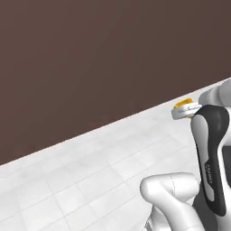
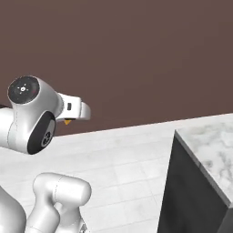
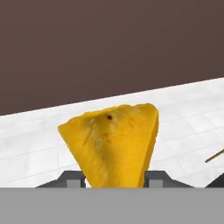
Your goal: Take the cheese, fish, and avocado from the fridge and place them on the plate on the dining counter to create an appetizer plate.
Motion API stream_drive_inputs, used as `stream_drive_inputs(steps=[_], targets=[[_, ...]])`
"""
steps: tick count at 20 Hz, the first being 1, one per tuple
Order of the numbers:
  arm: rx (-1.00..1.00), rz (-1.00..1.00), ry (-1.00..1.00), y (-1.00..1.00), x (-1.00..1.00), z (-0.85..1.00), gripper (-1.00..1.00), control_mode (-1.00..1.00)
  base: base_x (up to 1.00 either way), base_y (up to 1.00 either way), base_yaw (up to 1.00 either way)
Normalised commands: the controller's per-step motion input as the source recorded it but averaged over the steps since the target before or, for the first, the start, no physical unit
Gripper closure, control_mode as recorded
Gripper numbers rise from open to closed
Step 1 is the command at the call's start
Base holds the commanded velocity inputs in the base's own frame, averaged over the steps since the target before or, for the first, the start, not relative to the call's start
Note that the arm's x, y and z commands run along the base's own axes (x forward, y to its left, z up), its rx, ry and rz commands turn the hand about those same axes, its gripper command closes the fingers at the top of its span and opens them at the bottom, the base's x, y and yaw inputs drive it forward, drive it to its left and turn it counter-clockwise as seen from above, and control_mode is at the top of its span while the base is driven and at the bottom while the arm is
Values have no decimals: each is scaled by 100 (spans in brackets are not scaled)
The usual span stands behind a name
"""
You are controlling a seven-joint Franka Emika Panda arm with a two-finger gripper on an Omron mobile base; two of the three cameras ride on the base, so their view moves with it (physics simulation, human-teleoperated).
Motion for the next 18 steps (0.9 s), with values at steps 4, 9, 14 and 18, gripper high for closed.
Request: stream_drive_inputs(steps=[4,9,14,18], targets=[[0,0,0,0,0,0,100,100,100,38,-55],[0,0,0,0,0,0,100,100,100,43,-55],[0,0,0,0,0,0,100,100,100,39,-55],[0,0,0,0,0,0,100,100,100,39,-54]])
